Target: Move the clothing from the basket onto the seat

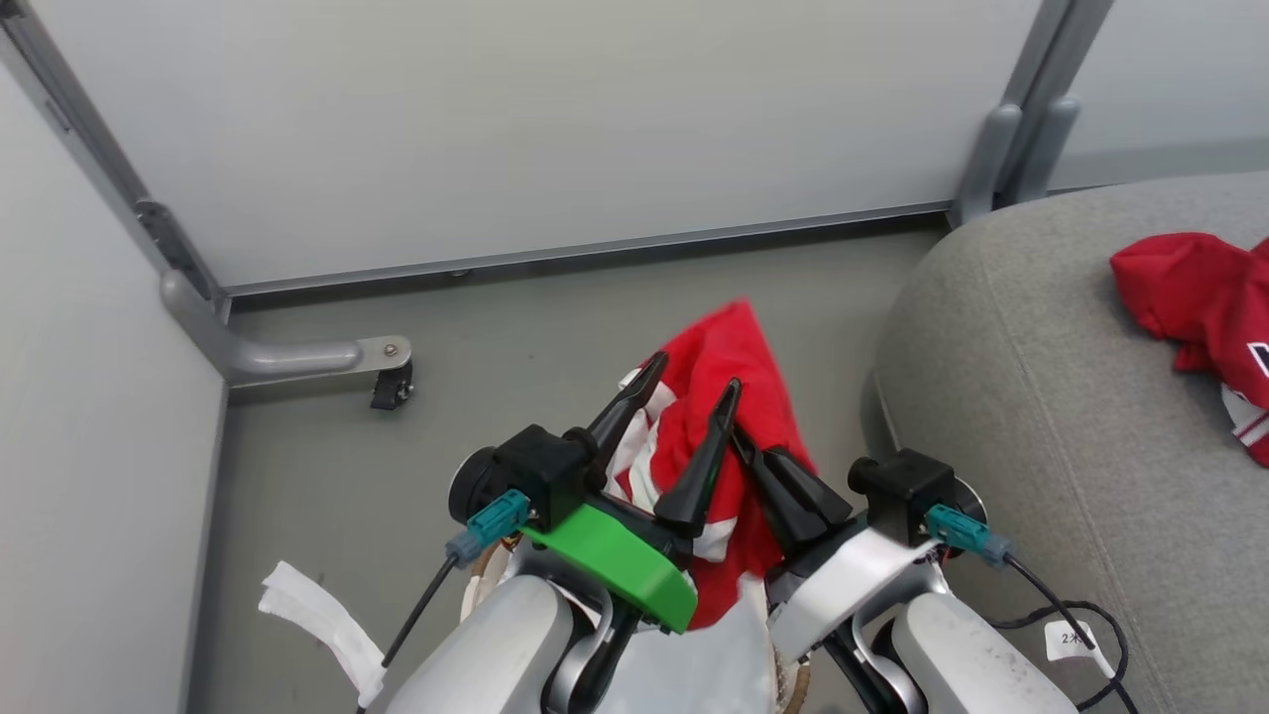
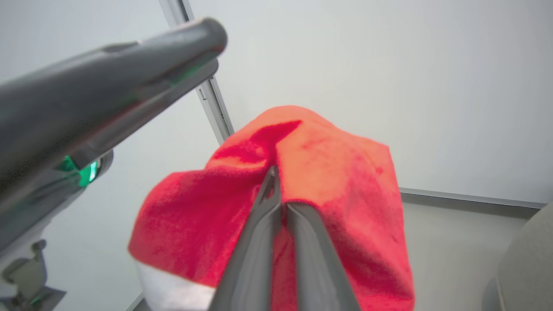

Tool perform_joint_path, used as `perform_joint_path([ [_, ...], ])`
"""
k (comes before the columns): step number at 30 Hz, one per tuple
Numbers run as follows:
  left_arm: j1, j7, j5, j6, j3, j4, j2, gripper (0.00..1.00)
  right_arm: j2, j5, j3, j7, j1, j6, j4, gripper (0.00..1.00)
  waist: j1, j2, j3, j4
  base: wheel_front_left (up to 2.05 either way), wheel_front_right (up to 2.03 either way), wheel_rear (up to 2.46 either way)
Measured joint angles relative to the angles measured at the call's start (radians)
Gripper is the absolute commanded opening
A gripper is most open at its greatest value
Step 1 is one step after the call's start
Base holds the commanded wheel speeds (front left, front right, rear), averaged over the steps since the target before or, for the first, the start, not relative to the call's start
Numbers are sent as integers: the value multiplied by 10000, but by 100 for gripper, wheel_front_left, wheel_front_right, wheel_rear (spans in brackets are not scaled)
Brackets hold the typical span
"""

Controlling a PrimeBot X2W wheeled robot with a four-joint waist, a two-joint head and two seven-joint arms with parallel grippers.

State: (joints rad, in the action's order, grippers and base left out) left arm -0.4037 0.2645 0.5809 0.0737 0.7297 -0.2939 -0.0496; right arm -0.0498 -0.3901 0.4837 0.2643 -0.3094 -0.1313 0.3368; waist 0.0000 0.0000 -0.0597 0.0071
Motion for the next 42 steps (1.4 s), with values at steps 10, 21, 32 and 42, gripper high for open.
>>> perform_joint_path([
  [10, 335, 0, -623, 201, -871, -453, 2, 100, 8, 224, -349, -2, 626, 0, -803, 0, 0, 0, -52, -1799, 0, 0, 0],
  [21, 674, 0, -1254, 401, -1728, -577, 8, 100, 2, 316, -970, -2, 1098, 0, -1523, 0, 0, 0, -170, -4162, 0, 0, 0],
  [32, 483, 0, -1289, 504, -1490, -719, 17, 100, -194, 1198, -2071, -2, 1269, 0, -2562, 0, 0, 0, -559, -5417, 0, 0, 0],
  [42, 188, 0, -1810, 535, -1601, -938, 17, 100, -2543, 1689, -2633, -2, -2222, -2, -3361, 0, 0, 0, -1460, -5567, 0, 0, 0],
])
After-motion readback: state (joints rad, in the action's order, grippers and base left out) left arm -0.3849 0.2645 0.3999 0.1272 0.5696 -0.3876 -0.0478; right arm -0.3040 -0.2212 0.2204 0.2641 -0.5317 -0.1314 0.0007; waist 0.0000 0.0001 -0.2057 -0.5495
